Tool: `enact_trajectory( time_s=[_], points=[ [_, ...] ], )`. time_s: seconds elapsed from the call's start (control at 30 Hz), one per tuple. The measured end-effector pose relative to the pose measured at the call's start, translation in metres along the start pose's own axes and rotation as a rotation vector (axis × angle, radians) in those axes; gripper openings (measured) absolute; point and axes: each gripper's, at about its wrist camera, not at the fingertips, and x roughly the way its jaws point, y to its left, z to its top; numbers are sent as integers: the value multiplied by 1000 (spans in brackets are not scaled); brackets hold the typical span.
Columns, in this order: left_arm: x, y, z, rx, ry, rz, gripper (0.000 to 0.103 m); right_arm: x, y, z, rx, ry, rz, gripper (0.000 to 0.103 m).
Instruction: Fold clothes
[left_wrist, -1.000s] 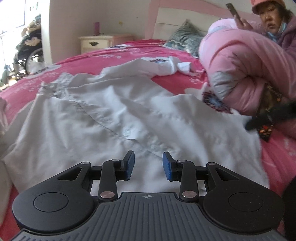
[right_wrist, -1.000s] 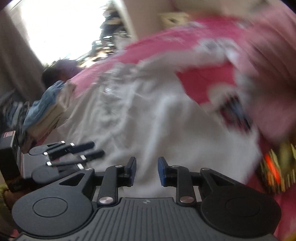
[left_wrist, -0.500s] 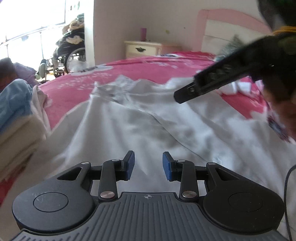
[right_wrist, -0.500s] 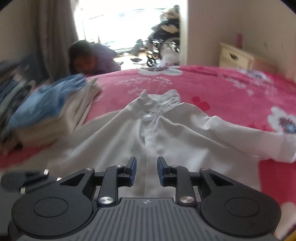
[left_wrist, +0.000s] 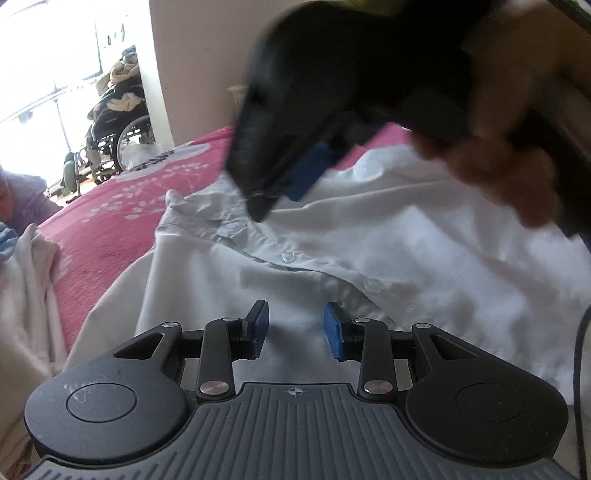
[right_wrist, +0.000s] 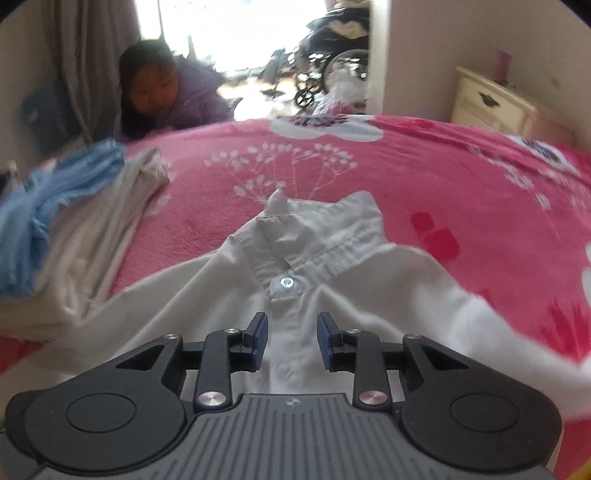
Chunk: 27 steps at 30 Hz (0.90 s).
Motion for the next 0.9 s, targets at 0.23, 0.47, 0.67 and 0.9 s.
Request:
enact_trajectory(
  time_s=[0.23, 0.47, 0.67, 0.9],
  points=[
    [2, 3, -3, -35, -7, -16, 33, 50, 3, 4, -16, 107, -50, 25],
    [-6, 4, -4, -57, -24, -18, 34, 19, -52, -5, 375, -20, 69, 5],
    [-25, 1, 6, -72, -93, -26, 34, 0, -91, -9, 540, -84, 229, 3],
    [5, -13, 3, -39, -8, -29, 34, 26, -67, 0, 429, -21, 239, 6]
  ],
)
